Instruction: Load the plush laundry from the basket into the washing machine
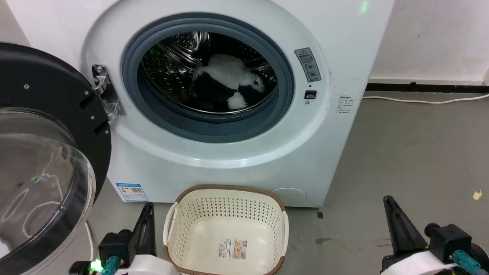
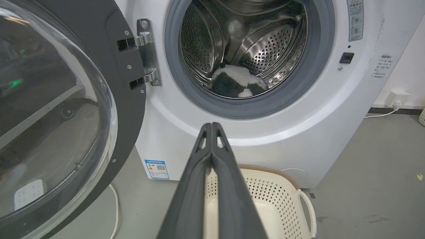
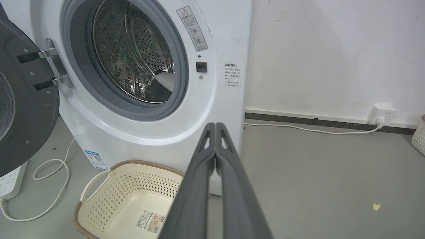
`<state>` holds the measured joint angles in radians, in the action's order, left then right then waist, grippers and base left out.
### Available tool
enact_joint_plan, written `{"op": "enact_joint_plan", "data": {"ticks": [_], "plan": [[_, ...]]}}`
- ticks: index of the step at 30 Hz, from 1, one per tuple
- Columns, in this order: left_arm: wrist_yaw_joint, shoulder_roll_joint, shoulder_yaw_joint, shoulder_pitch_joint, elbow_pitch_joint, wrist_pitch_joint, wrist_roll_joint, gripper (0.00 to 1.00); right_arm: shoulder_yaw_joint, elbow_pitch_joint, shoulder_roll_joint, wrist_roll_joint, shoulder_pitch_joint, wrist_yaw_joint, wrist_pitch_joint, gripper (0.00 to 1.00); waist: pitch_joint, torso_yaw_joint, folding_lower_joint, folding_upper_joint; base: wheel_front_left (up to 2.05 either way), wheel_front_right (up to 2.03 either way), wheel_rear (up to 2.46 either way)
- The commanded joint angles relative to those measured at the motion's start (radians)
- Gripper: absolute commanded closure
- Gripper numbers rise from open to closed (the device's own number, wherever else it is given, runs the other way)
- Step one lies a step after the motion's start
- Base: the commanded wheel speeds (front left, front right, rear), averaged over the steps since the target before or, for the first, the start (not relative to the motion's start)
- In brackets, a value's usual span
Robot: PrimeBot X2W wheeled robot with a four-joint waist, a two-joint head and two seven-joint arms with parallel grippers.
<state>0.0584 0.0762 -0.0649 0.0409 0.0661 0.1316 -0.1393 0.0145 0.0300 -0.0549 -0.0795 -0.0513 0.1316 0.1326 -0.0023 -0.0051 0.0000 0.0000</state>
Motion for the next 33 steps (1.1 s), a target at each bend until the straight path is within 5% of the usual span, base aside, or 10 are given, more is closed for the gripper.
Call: {"op": "enact_joint_plan", "data": {"ticks": [1,33], "plan": [[-0.005,-0.003,0.005,-0.013,-0.009,-0.004,0.012,1.00,-0.002,-0.006,0.002,0.005,0.015,0.000,-0.005,1.00,0.000,0.000,0.0000,0.0000,0.00,0.00,0.00],[-0.034,-0.016,0.038,-0.028,-0.040,-0.074,0.082,1.00,-0.009,-0.019,0.004,0.046,0.035,-0.001,-0.075,1.00,0.001,0.003,0.0000,0.0000,0.00,0.00,0.00]]}}
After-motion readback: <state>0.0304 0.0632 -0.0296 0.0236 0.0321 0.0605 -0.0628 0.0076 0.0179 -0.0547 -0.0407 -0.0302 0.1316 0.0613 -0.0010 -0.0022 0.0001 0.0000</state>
